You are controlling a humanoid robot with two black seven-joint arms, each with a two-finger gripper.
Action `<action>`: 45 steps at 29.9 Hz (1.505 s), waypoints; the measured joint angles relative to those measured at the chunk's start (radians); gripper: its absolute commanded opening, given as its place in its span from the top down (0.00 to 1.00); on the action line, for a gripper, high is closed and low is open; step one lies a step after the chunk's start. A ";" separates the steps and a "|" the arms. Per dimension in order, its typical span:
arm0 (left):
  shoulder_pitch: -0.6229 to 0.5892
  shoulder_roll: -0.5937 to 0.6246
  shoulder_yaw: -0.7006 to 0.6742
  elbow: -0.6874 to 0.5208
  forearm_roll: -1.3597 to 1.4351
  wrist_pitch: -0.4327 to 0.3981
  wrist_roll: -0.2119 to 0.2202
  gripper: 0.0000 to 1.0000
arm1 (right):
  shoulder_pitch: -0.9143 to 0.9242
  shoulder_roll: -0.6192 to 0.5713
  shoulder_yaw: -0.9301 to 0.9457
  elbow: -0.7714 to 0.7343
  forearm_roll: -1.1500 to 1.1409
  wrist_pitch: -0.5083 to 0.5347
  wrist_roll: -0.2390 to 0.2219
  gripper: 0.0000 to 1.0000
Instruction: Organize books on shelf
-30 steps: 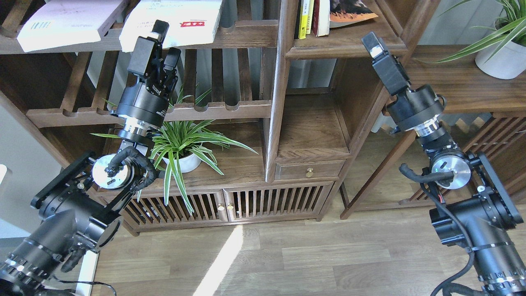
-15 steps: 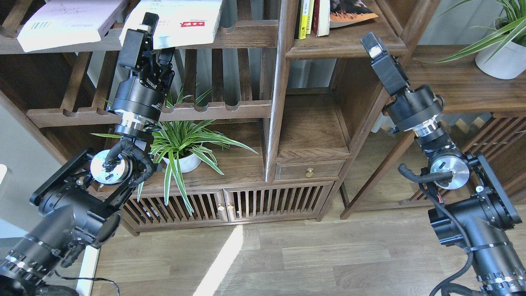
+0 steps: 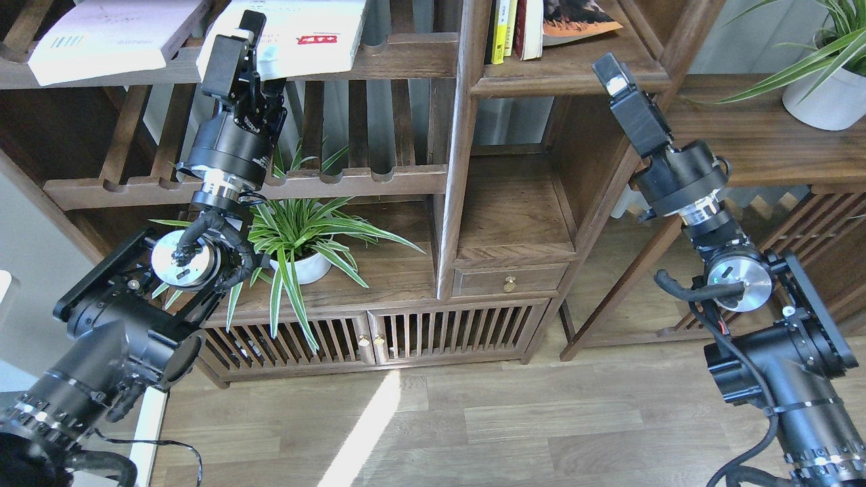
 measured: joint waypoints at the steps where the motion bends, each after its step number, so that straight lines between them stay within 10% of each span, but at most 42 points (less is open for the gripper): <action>1: 0.000 0.000 -0.002 0.000 -0.003 0.009 0.000 0.02 | 0.000 0.000 0.000 0.000 0.000 0.000 0.000 0.03; 45: -0.030 -0.028 -0.055 -0.014 -0.012 0.178 -0.003 0.16 | 0.000 0.005 -0.002 0.000 0.000 0.000 0.000 0.03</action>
